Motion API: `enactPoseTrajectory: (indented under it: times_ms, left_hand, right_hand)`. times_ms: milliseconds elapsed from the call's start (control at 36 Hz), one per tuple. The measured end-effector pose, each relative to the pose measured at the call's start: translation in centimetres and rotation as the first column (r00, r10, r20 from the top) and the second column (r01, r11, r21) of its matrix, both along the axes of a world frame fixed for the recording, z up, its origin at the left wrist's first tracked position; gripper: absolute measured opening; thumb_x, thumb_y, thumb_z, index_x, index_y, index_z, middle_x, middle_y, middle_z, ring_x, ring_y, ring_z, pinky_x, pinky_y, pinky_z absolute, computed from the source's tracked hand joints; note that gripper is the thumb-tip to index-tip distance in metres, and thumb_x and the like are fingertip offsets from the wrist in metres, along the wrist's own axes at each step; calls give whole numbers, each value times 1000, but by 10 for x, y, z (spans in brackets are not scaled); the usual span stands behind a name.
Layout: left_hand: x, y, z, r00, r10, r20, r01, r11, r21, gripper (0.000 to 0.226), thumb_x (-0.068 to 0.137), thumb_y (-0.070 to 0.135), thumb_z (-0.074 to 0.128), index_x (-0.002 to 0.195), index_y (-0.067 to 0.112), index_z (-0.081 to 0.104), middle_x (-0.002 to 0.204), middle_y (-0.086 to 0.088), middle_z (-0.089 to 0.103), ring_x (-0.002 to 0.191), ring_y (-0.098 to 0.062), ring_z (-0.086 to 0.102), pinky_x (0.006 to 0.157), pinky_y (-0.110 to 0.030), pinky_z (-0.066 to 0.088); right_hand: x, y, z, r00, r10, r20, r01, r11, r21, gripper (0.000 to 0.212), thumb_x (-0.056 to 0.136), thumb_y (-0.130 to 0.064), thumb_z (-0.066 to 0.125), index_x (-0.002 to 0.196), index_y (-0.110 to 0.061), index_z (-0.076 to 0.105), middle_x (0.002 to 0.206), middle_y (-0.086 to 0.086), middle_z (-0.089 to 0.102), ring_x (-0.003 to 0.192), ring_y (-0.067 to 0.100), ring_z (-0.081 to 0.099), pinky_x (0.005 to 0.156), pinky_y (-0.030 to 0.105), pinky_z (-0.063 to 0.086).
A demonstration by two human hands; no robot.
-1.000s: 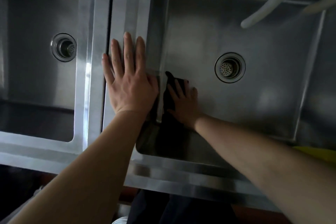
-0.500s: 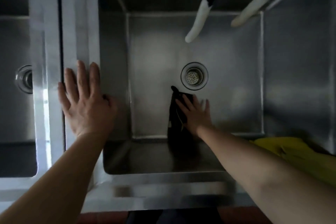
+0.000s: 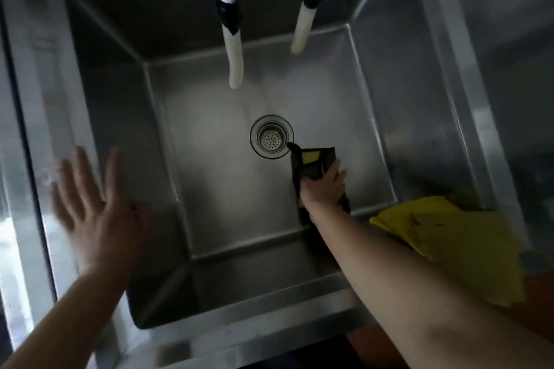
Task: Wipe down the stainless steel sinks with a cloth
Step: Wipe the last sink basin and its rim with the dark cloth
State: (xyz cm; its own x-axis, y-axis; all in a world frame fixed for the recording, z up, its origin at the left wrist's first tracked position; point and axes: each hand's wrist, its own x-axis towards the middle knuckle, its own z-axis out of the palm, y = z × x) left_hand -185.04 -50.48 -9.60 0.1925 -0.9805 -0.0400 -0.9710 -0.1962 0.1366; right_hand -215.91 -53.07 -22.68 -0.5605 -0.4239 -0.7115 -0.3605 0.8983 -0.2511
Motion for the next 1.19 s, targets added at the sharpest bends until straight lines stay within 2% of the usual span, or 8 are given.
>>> enactPoseTrajectory:
  times_ms: [222, 333, 611, 750, 833, 972, 1056, 1194]
  left_hand:
    - [-90, -18, -81, 920, -342, -191, 391, 828, 402, 81, 92, 41, 48, 159, 35, 4, 167, -2, -12, 153, -27, -14, 124, -50, -2]
    - [-105, -25, -135, 961, -171, -219, 265, 798, 541, 82, 94, 50, 53, 159, 33, 6, 168, -8, -5, 153, -36, -2, 123, -52, 7]
    - [-93, -1, -189, 945, -217, -243, 317, 789, 526, 74, 96, 50, 43, 159, 27, 13, 166, -17, 1, 151, -42, 1, 120, -54, 8]
    - [-113, 3, -178, 919, -214, -330, 357, 806, 472, 71, 93, 33, 63, 155, 21, 33, 165, -19, 14, 150, -41, 11, 119, -55, 13]
    - [-144, -3, -167, 862, -221, -457, 410, 833, 371, 59, 90, 27, 56, 144, 7, 49, 152, -27, 38, 140, -47, 33, 114, -56, 29]
    - [-226, -21, -146, 706, 159, -690, 362, 756, 545, 50, 97, 12, 58, 144, 1, 47, 146, -19, 50, 136, -34, 46, 113, -35, 34]
    - [-282, -38, -143, 576, 482, -660, 311, 618, 722, 56, 98, 19, 58, 150, 10, 39, 151, -12, 44, 137, -29, 45, 103, -29, 38]
    - [-349, -55, -143, 314, 740, -594, 87, 601, 795, 72, 89, 26, 73, 150, 13, 38, 132, -4, 54, 91, -23, 63, 79, -32, 53]
  right_hand:
    - [26, -18, -44, 972, -226, 63, 213, 963, 164, 91, 95, -55, 47, 156, -34, -17, 166, -3, -21, 152, 34, -16, 118, 62, 1]
    - [30, -20, -60, 974, -225, -33, 227, 967, 113, 87, 97, -63, 37, 155, -33, -21, 163, -2, -29, 150, 34, -24, 116, 65, -5]
    - [-24, -39, -76, 946, -234, -223, 238, 971, -11, 76, 100, -61, 28, 156, -35, -16, 165, -3, -24, 151, 31, -22, 115, 66, -8]
    - [-69, -60, -38, 980, -187, -69, 193, 977, 95, 92, 94, -68, 43, 158, -30, -11, 166, 3, -19, 151, 37, -16, 116, 64, -5]
    - [-79, -67, 12, 997, -71, 41, 73, 996, -55, 90, 90, -64, 54, 159, -26, 12, 168, 3, 4, 153, 31, 4, 122, 56, 10]
    - [-109, -48, 130, 855, 405, -325, -516, 730, -449, 58, 92, -36, 59, 147, -22, 45, 160, 10, 31, 150, 30, 23, 117, 56, 26]
    - [-155, -32, 170, 608, 446, -657, -755, 579, -306, 62, 88, -39, 58, 146, -20, 48, 160, 10, 33, 150, 33, 23, 112, 62, 28]
    - [-227, -25, 164, 458, 511, -727, -772, 634, -41, 87, 89, -59, 50, 159, -30, 10, 169, 3, 2, 154, 31, 1, 115, 69, 12]
